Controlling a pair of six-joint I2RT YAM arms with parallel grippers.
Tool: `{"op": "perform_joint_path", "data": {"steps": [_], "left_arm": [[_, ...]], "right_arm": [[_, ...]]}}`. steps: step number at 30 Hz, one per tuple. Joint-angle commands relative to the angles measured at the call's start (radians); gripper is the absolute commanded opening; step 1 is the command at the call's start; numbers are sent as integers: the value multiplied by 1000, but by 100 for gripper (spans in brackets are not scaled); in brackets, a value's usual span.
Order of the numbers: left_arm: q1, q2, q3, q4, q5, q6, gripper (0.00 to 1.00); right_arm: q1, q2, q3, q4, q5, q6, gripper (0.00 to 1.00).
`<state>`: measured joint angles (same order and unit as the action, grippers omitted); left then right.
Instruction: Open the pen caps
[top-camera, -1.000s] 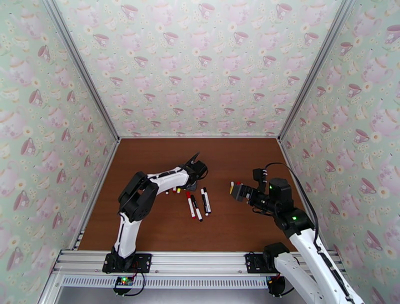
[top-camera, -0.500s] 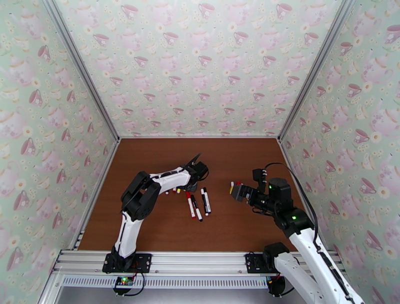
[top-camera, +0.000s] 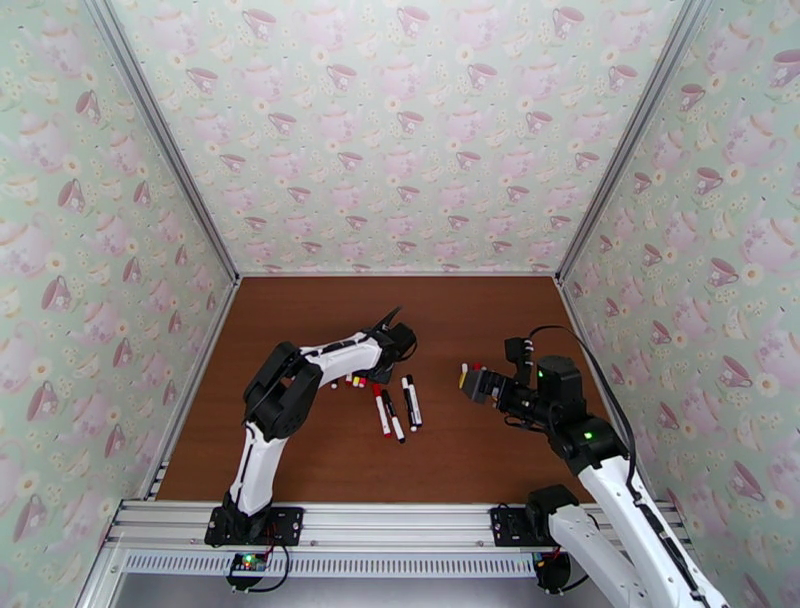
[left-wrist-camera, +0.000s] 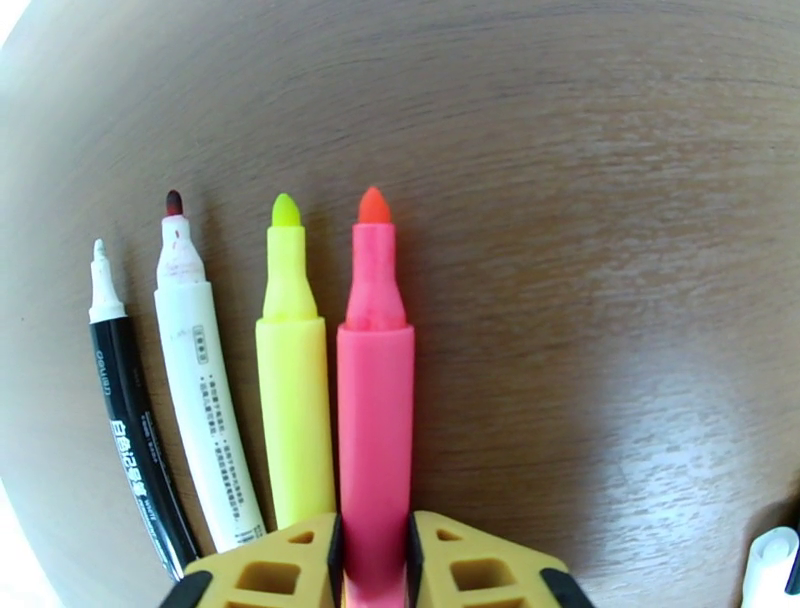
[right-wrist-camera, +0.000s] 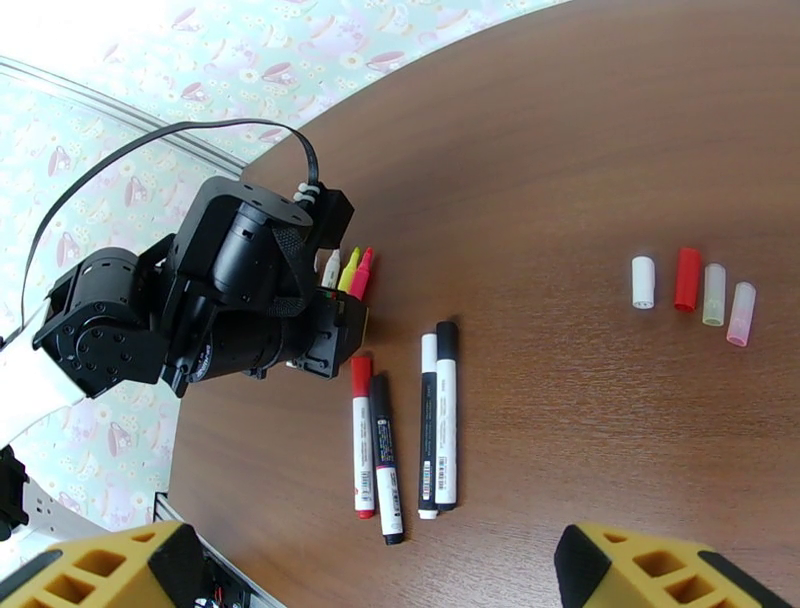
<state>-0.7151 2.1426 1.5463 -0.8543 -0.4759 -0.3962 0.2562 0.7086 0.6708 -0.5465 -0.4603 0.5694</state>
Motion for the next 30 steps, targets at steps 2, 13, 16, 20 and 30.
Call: {"op": "perform_joint_path", "data": {"steps": [2,13,16,20,30], "left_arm": [[14,38,31,-39,-21,-27,21],[44,44,42,-66,-14,-72,20],[45,32,48,-67,5,-76,20],[47,0,54,-75,33,-87,23],[18,-242,-90,-44,136,-188,38]], "right_arm": [[4,-13,-19,-14,-17,7,100],[4,3,-32,4,-21,12,100],[5,1,-34,4,-27,12,100],[5,1,-43,6,-31,10,100],[5,-6,-66,18,-49,18,100]]}}
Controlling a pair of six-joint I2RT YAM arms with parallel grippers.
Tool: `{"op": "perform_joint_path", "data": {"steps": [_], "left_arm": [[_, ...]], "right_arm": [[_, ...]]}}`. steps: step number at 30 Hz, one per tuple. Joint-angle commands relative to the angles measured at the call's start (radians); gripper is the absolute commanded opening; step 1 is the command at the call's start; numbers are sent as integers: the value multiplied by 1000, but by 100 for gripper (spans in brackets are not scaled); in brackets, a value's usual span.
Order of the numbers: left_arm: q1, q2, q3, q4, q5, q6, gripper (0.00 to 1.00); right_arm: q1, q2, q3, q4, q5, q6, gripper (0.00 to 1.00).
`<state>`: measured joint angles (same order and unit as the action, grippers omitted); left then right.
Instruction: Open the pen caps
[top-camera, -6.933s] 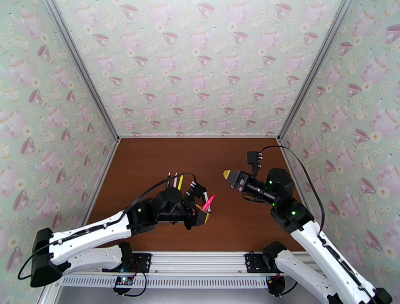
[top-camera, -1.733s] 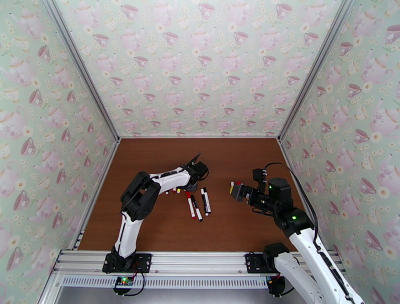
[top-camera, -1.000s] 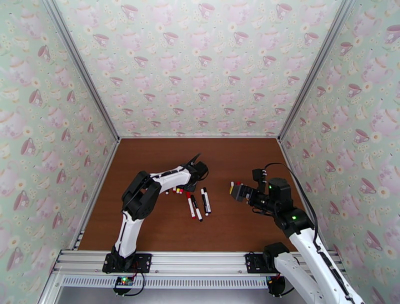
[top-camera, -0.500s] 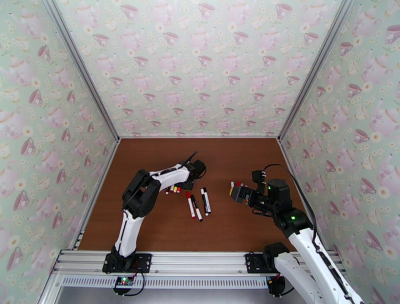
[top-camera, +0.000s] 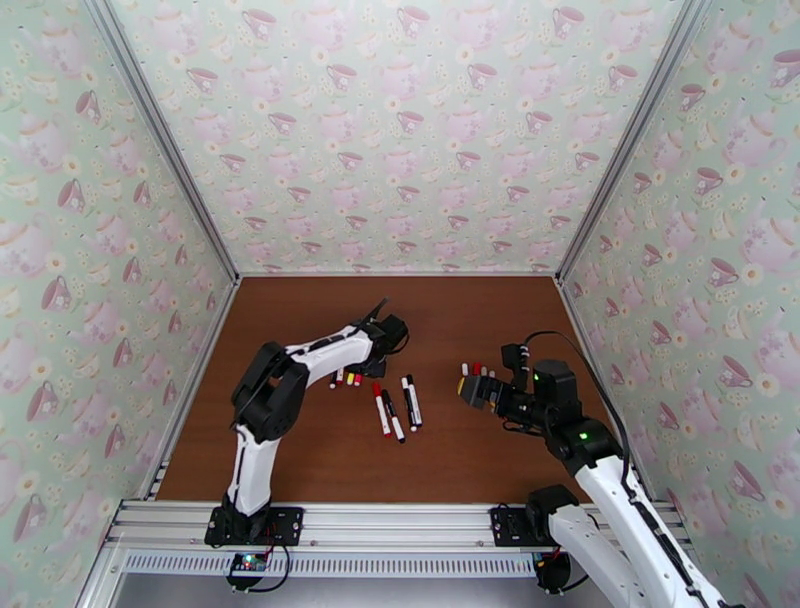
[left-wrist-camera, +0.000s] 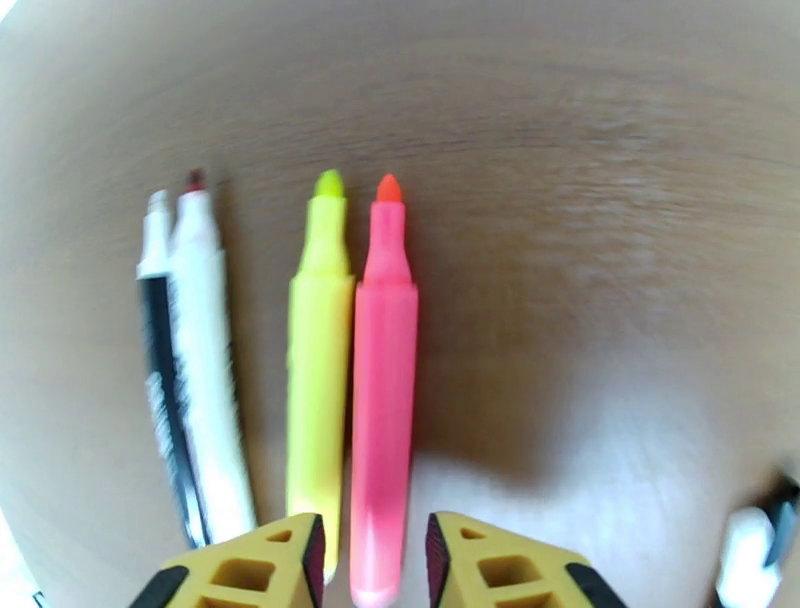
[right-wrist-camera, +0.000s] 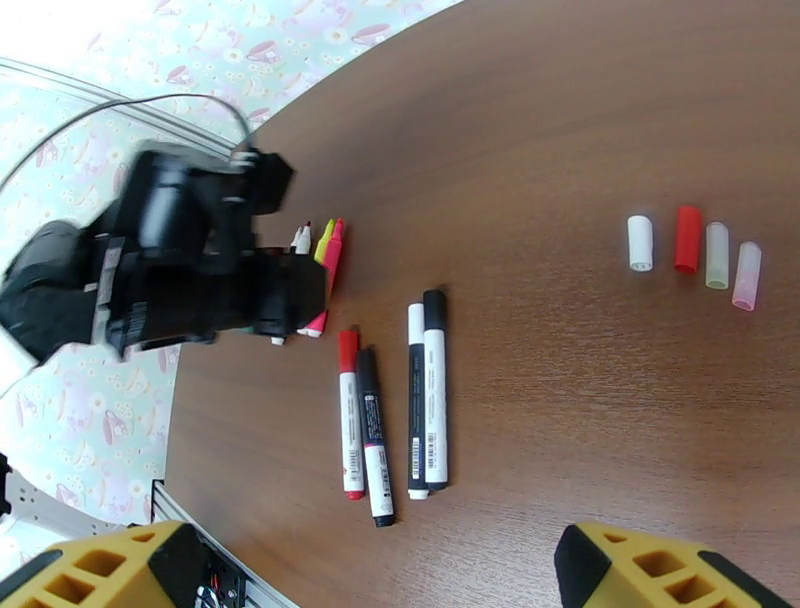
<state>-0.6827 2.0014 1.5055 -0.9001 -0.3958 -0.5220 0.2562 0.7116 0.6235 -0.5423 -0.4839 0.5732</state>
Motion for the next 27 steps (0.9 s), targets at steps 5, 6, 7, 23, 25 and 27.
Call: {"op": "perform_joint_path", "data": {"steps": [5,6,7,23,25,27], "left_arm": [[-44,-233,-192,49,174,-158,39],[-52,-258,-220,62,195,-172,37],[-59,-275,-241,68,210,-186,35],[-154,-309,-387,216,307,-316,36],[-157,-295,-381,223,309,-320,37],[-156,-277,-376,225,312,-322,37]], "right_arm": [[5,-12,-35,16,-38,5,100],[5,-13,-38,17,-39,4,100],[5,-14,-40,16,-38,2,99],[5,-9,-62,20,-59,-18,100],[5,-10,-64,20,-60,-19,100],[5,-10,-64,19,-59,-18,100]]}}
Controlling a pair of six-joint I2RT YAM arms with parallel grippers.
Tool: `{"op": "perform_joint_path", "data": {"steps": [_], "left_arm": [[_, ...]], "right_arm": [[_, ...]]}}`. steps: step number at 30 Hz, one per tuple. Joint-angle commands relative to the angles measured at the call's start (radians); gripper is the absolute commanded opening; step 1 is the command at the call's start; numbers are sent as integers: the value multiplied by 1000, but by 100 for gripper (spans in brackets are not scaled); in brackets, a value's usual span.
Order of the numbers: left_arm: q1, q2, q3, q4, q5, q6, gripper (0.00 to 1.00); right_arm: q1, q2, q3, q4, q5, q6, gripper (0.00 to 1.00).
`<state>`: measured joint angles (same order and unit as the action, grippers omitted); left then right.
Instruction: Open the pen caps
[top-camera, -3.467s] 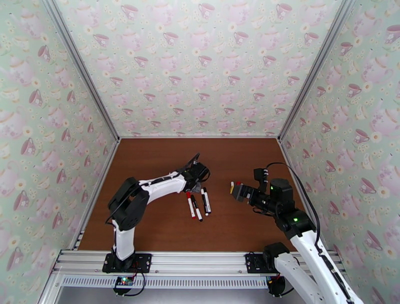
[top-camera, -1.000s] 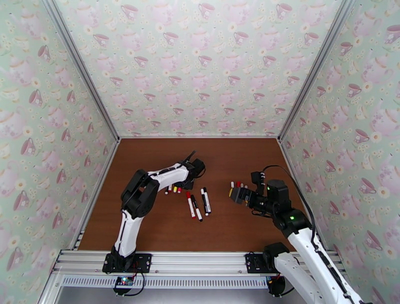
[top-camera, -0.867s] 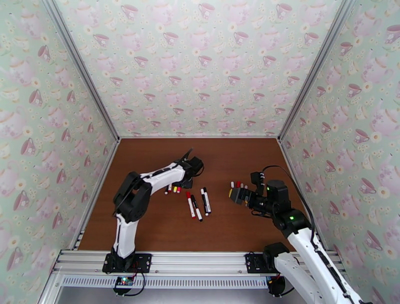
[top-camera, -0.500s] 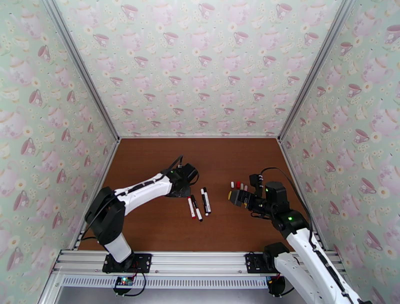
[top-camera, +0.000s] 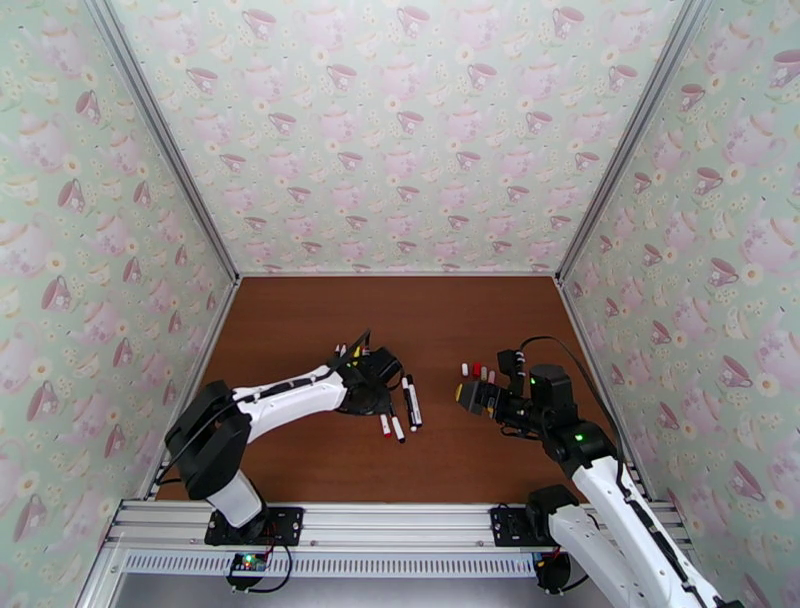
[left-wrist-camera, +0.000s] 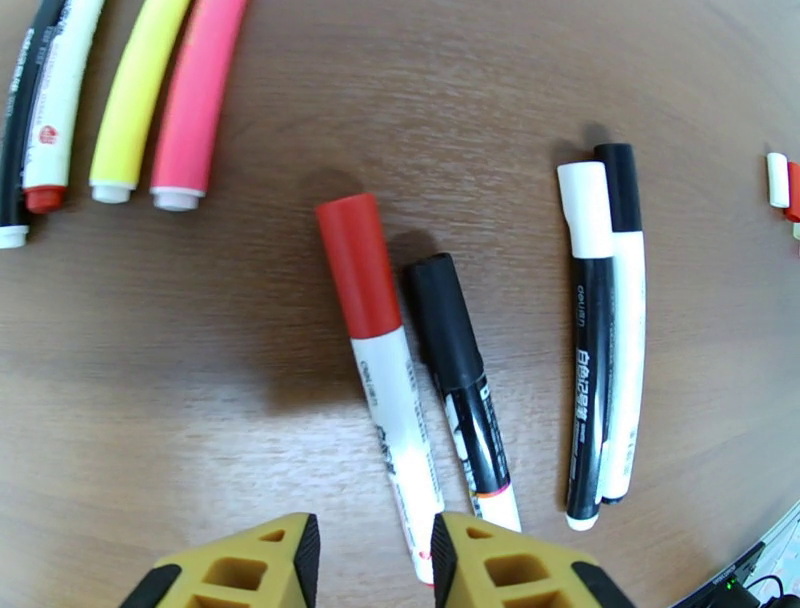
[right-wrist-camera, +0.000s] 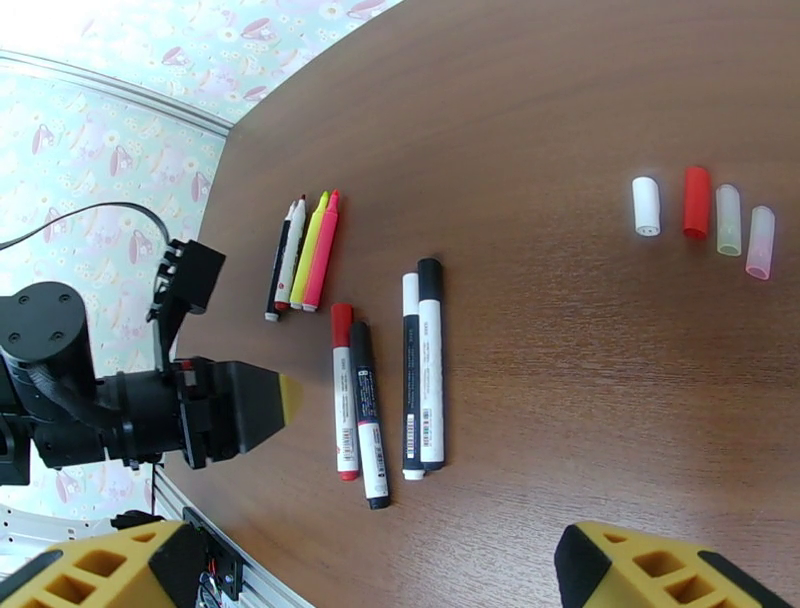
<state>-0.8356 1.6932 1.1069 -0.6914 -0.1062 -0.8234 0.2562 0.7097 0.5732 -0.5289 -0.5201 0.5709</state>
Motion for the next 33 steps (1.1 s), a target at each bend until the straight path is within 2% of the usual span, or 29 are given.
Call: {"op": "perform_joint_path", "data": {"steps": [1,22,33], "left_arm": [[-5,39,26,18,23,-21,37],[-3,118,35,45,44,-3,38],[1,150,40,-29,2,33,28]], "right_arm": [[4,-8,-13,5,-23,-17,99],[5,-4,-15,4,-26,-20,99],[5,-9,-10,-12,-26,-23,99]]}}
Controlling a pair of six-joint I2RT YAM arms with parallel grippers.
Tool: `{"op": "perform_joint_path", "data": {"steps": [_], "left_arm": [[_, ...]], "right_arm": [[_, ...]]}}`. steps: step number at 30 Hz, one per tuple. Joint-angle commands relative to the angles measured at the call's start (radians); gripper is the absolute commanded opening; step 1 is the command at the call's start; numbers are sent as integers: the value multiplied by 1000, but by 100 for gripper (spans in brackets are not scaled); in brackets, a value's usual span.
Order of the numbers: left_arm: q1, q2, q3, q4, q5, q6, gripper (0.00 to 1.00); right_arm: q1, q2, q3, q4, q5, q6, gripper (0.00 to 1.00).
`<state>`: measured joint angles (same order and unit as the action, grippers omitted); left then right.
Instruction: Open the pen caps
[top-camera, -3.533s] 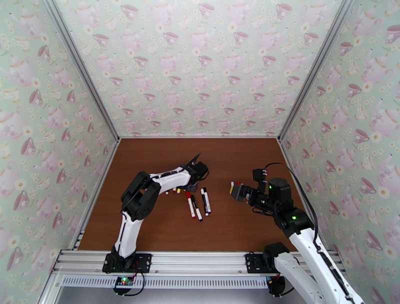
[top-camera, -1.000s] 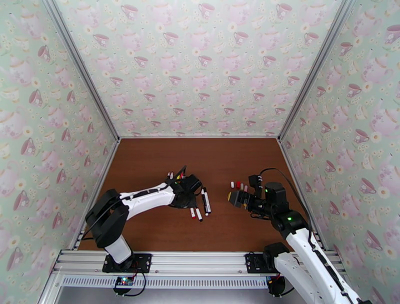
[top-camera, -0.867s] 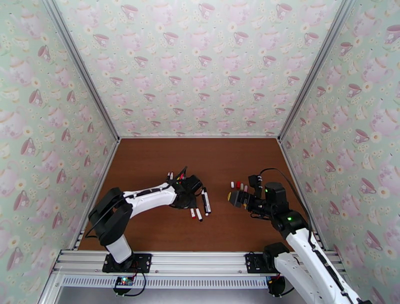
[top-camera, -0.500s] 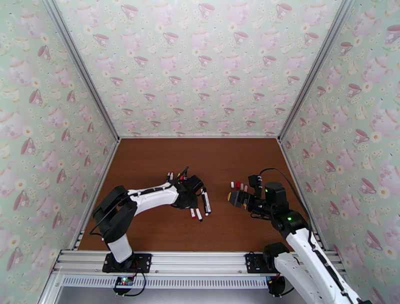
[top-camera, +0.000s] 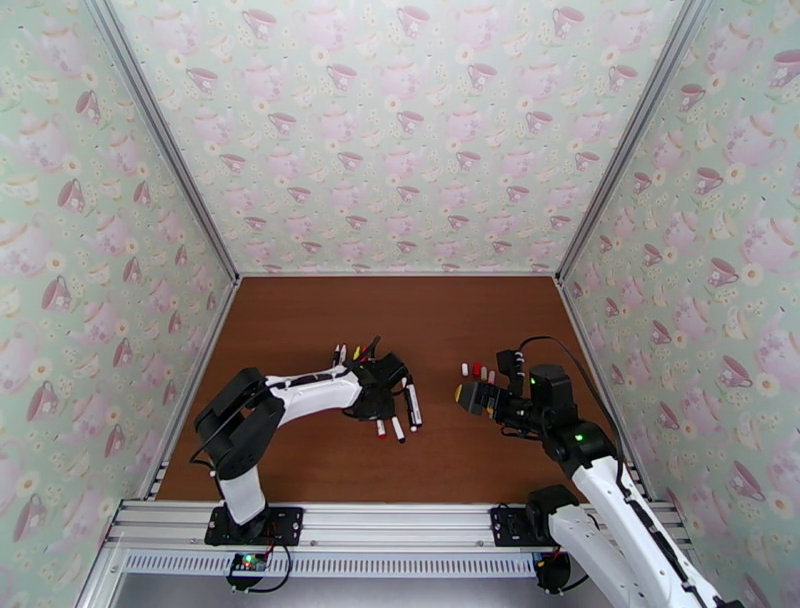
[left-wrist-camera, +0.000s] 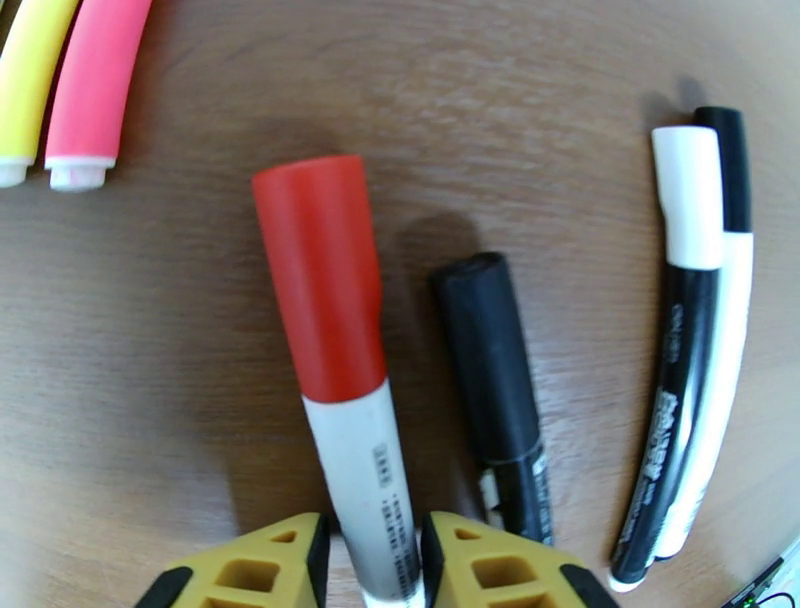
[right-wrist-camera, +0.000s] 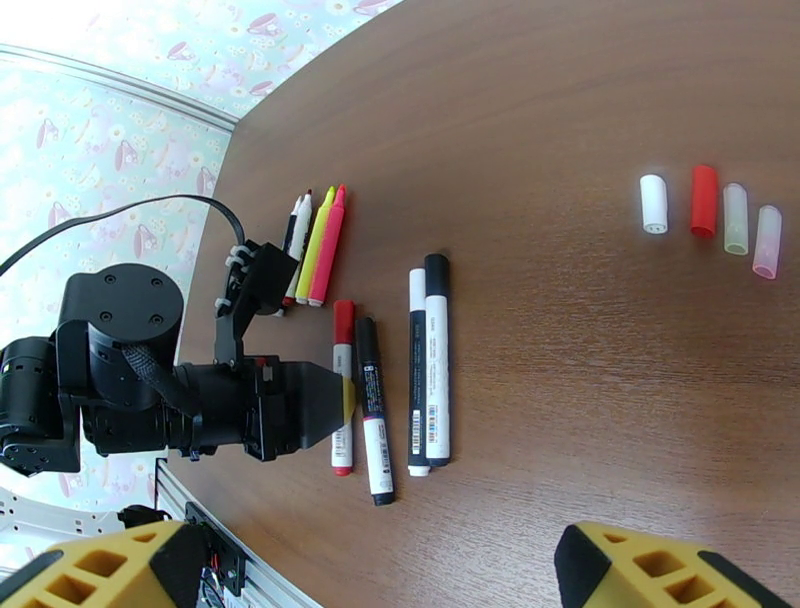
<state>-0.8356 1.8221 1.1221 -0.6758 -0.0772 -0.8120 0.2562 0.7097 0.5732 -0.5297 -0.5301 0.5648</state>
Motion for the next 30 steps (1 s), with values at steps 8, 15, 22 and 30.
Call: {"op": "perform_joint_path", "data": {"steps": [8,15,22,30], "left_arm": [[13,48,21,-50,-23,30,23],[13,-54,-34,18,-26,63,14],[-16,-214,-104,71,-11,151,14],[-34,-480,-306,362,273,301,15]], "right_arm": [[5,1,-6,-13,-17,-8,99],[5,-6,2,-24,-16,9,99],[5,-10,14,-37,-15,86,95],[10,-32,19,-2,-61,183,86]]}}
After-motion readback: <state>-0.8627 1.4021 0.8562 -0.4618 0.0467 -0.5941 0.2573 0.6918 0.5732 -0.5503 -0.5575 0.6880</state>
